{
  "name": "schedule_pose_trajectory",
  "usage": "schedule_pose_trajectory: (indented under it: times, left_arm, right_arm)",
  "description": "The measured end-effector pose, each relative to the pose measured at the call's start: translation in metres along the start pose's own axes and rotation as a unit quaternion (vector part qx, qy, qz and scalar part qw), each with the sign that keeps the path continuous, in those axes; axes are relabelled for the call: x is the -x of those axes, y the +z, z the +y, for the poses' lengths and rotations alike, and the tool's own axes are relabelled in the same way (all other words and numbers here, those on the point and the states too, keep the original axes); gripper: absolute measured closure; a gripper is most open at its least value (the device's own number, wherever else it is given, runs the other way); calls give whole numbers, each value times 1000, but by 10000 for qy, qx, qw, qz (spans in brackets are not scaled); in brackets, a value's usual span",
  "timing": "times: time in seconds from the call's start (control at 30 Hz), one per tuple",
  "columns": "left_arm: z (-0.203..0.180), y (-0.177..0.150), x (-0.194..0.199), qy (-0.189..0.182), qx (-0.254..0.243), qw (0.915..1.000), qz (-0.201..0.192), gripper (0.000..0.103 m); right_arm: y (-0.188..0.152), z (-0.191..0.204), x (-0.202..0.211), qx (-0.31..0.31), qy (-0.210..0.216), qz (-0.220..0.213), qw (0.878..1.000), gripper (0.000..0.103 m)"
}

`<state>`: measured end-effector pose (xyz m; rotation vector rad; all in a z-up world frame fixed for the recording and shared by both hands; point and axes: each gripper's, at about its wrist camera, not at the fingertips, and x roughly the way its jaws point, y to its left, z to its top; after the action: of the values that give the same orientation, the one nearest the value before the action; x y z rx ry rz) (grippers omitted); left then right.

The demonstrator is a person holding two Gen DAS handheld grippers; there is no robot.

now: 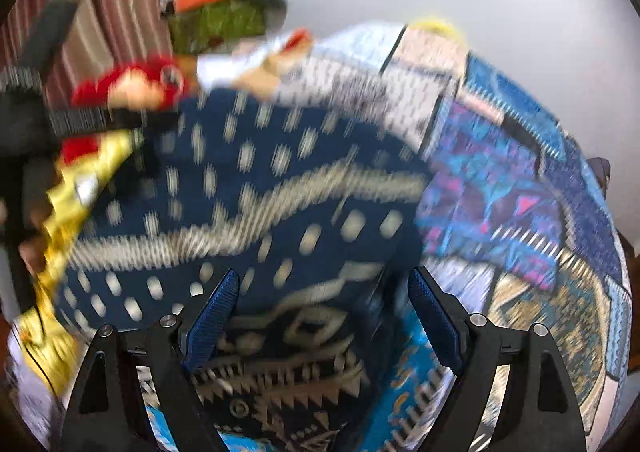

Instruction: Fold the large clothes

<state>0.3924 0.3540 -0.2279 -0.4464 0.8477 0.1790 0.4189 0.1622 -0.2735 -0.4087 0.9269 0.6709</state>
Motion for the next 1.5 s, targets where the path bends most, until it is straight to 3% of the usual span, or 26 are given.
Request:
schedule_pose_trajectory:
  times: [0.2,0.3,0.4,0.5,0.6,0.7,0.9,1.07,1.2,1.27,1.33,1.4,1.5]
  left_arm:
    - [-7,-56,37,177,-537,9984,80,30]
    - [-11,-78,56,179,-652,9976,166,29]
    - [-23,-99,73,371,-940,9944,298,30]
    - [-37,-108,106,441,-1106,9928,125,30]
    - [-54,-105,158,328,-1123,9924,-390,30]
    - [-77,-101,220,291,-1285,9852,-1093,30]
    - [-124,-119,346,-12,-1453,9560,-2548,30]
    - [-152,-152,404,-25,-1617,9299,-3304,30]
    - [-165,-178,428,81,-1654,9156,-3664,30]
    - [-167,-188,433,118,-1626,9127,-3748,30]
    - [-167,-193,435,76,-1585,9137,-3743,29]
    - [-165,-197,435,15,-1514,9170,-3690,18]
    - [-166,-202,434,95,-1499,9167,-3702,15]
  right_arm:
    - [-40,-9,4,-144,299,376,9987,17]
    - [-52,-9,21,-78,122,479,9987,17]
    - [-59,-7,56,-18,-71,213,9997,17]
    - [-63,-2,111,-151,-24,-322,9994,17]
    - [-65,4,169,-382,62,-938,9948,17]
    - [-67,18,230,-418,61,-1602,9862,17]
    - [-84,45,345,-471,1,-2866,9569,17]
    - [-108,67,408,-490,-26,-3538,9340,17]
    - [-134,86,438,-522,-32,-3918,9186,17]
    - [-142,92,445,-555,-62,-4001,9148,17]
    - [-151,98,449,-611,-133,-4040,9126,17]
    - [-159,101,451,-687,-207,-4037,9121,17]
    - [-168,102,451,-742,-203,-3959,9151,17]
